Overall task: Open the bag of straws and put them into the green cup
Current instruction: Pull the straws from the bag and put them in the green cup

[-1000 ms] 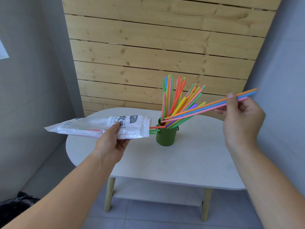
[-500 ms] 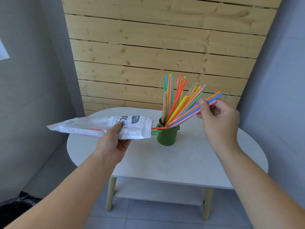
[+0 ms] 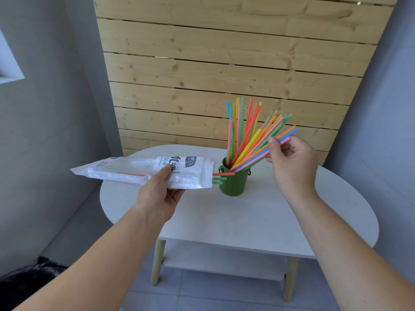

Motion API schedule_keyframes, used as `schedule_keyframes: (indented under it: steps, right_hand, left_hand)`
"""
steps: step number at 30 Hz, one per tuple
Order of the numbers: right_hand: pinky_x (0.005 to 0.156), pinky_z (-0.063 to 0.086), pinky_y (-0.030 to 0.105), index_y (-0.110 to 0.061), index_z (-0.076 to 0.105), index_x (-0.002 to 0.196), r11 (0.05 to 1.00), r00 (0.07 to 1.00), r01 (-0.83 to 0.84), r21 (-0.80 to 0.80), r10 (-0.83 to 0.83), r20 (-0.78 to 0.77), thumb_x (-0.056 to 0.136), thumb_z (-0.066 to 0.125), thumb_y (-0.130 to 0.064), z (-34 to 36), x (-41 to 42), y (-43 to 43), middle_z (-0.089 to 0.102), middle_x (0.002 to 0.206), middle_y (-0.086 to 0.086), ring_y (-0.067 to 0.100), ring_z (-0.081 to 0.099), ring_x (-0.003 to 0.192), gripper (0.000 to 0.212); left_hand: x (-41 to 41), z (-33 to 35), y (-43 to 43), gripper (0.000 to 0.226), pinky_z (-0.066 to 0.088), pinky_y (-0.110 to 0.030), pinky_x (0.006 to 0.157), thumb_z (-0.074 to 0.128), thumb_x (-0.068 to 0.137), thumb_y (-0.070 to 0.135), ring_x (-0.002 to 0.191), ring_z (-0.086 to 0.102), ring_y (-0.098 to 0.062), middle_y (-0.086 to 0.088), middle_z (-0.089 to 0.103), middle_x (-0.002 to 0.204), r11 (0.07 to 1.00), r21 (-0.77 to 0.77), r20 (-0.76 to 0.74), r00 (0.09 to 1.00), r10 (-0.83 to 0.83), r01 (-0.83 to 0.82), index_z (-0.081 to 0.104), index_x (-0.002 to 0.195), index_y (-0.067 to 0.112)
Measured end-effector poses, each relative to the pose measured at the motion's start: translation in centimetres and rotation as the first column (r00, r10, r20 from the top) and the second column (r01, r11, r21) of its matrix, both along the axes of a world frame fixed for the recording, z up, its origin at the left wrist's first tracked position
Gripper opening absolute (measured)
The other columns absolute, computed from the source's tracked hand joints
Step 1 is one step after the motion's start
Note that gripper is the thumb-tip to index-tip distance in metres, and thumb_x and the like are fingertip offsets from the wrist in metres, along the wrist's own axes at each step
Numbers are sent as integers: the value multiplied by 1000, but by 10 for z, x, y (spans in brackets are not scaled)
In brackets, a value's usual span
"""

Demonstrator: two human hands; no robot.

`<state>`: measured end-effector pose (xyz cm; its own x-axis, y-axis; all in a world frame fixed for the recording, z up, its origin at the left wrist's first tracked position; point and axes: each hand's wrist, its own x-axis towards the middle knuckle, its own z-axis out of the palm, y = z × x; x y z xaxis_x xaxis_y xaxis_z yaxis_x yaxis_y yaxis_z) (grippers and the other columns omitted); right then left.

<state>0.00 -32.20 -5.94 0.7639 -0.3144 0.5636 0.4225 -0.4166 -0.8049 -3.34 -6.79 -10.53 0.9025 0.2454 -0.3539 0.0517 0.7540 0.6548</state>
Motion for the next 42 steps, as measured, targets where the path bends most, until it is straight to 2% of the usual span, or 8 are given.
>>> schedule_keyframes:
  steps: [4, 7, 13, 17, 22, 28, 34, 42]
  right_hand:
    - [71, 59, 54, -10, 65, 81, 999, 1000, -9, -34, 8, -20, 89, 60, -40, -5, 2, -2, 73, 71, 0, 25, 73, 69, 32]
    - [73, 59, 54, -20, 64, 78, 999, 999, -33, -6, 33, -29, 89, 59, -43, -6, 2, -4, 73, 71, -5, 20, 74, 69, 26]
    - [73, 60, 56, -22, 67, 73, 995, 996, -56, 87, 61, -65, 84, 64, -49, -10, -1, 0, 73, 68, -2, 25, 74, 70, 29]
    - [75, 60, 52, -27, 66, 72, 998, 995, -26, 56, 32, -97, 88, 66, -40, -15, -2, 0, 73, 65, -3, 23, 74, 69, 21]
    - [80, 60, 50, -27, 68, 76, 997, 992, -23, 73, 32, -125, 91, 69, -33, -17, -1, -3, 75, 68, -3, 18, 75, 69, 16]
    - [71, 64, 46, -21, 70, 80, 986, 986, -50, 156, 74, -151, 92, 70, -29, -16, -1, -3, 73, 66, -4, 16, 74, 64, 14]
    - [75, 60, 54, -23, 70, 78, 995, 988, -68, 68, 77, -136, 89, 69, -34, -16, -2, 4, 74, 71, 2, 25, 74, 74, 15]
    - [79, 59, 52, -30, 56, 78, 999, 984, -27, -33, 21, -175, 98, 58, -26, -17, 3, -1, 72, 76, -4, 21, 75, 75, 21]
  left_hand:
    - [0, 0, 0, 39, 63, -31, 59, 72, 95, 11, 84, 80, -18, -6, 81, 108, 1000, -3, 7, 1000, -2, 2, 63, 134, 10]
    - [0, -1, 0, 38, 63, -30, 59, 72, 95, 11, 84, 80, -18, -5, 82, 102, 1000, -5, 9, 1000, -6, 6, 63, 132, 10]
    - [0, -1, -2, 31, 63, -30, 58, 72, 96, 12, 81, 81, -17, -4, 83, 95, 1000, 3, 3, 1000, -23, 23, 66, 126, 9]
    - [-1, 0, -2, 33, 63, -30, 60, 72, 96, 12, 84, 81, -18, -6, 82, 102, 1000, 4, 7, 1000, -22, 22, 65, 128, 9]
    - [-1, 1, -4, 30, 63, -30, 59, 72, 96, 12, 81, 80, -18, -5, 83, 97, 1000, 1, 4, 1000, -24, 24, 65, 125, 9]
    - [-3, 1, -5, 30, 63, -30, 60, 72, 96, 12, 83, 81, -18, -6, 82, 100, 1000, -1, 7, 1000, -30, 30, 66, 126, 9]
    - [-2, 1, -5, 26, 63, -30, 58, 71, 96, 11, 81, 81, -18, -5, 83, 97, 1000, -5, 4, 1000, -25, 25, 64, 122, 11]
    - [-2, 2, -3, 36, 63, -31, 60, 72, 95, 11, 85, 80, -18, -6, 82, 105, 1000, -6, 0, 1000, -21, 21, 64, 130, 9]
